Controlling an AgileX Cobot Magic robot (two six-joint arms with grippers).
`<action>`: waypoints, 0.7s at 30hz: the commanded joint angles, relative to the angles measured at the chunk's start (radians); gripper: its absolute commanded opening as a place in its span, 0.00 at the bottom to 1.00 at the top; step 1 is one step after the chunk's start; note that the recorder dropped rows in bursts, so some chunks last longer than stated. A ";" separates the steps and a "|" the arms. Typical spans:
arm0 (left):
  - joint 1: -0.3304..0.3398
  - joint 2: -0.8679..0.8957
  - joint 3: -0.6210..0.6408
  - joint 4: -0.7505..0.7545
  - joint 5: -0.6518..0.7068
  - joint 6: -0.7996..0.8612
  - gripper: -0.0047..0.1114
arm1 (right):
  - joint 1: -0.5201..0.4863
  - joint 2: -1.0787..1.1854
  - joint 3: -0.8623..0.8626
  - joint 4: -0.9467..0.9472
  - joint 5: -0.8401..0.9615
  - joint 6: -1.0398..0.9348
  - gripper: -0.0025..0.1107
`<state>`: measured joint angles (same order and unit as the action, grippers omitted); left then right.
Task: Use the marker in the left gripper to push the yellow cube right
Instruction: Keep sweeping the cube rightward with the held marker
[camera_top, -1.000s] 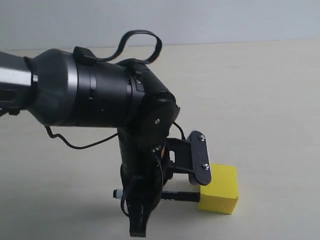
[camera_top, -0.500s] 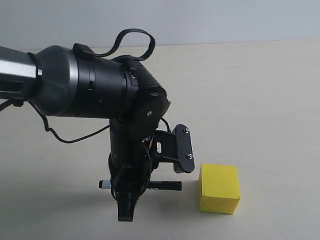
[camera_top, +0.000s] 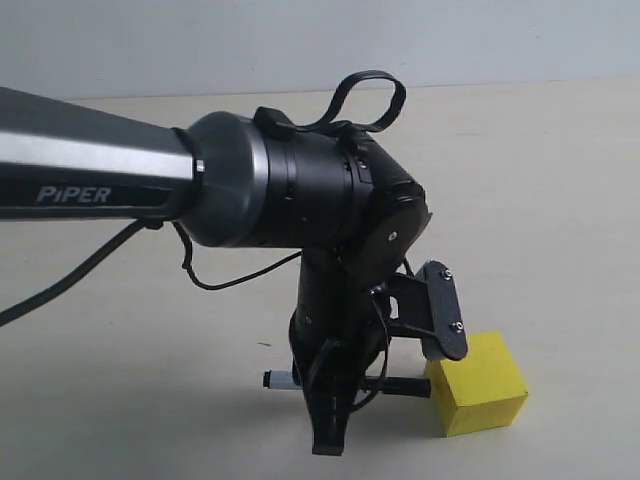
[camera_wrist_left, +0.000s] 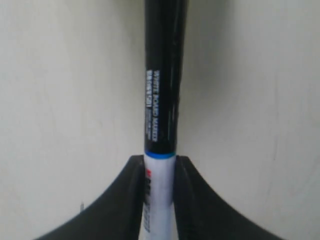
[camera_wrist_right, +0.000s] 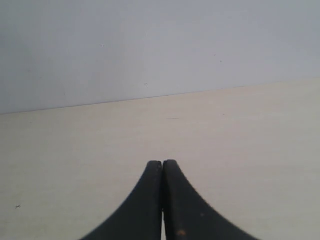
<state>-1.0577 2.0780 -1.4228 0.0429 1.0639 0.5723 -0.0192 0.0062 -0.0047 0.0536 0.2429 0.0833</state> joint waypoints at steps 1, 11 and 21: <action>0.036 -0.001 -0.010 0.002 0.102 -0.035 0.04 | -0.003 -0.006 0.005 -0.004 -0.006 -0.003 0.02; 0.036 -0.001 -0.008 0.006 0.113 -0.094 0.04 | -0.003 -0.006 0.005 -0.002 -0.006 -0.003 0.02; 0.026 -0.001 -0.008 0.016 -0.019 -0.108 0.04 | -0.003 -0.006 0.005 -0.002 -0.006 -0.003 0.02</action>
<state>-1.0232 2.0799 -1.4267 0.0572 1.0953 0.4743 -0.0192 0.0062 -0.0047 0.0536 0.2429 0.0833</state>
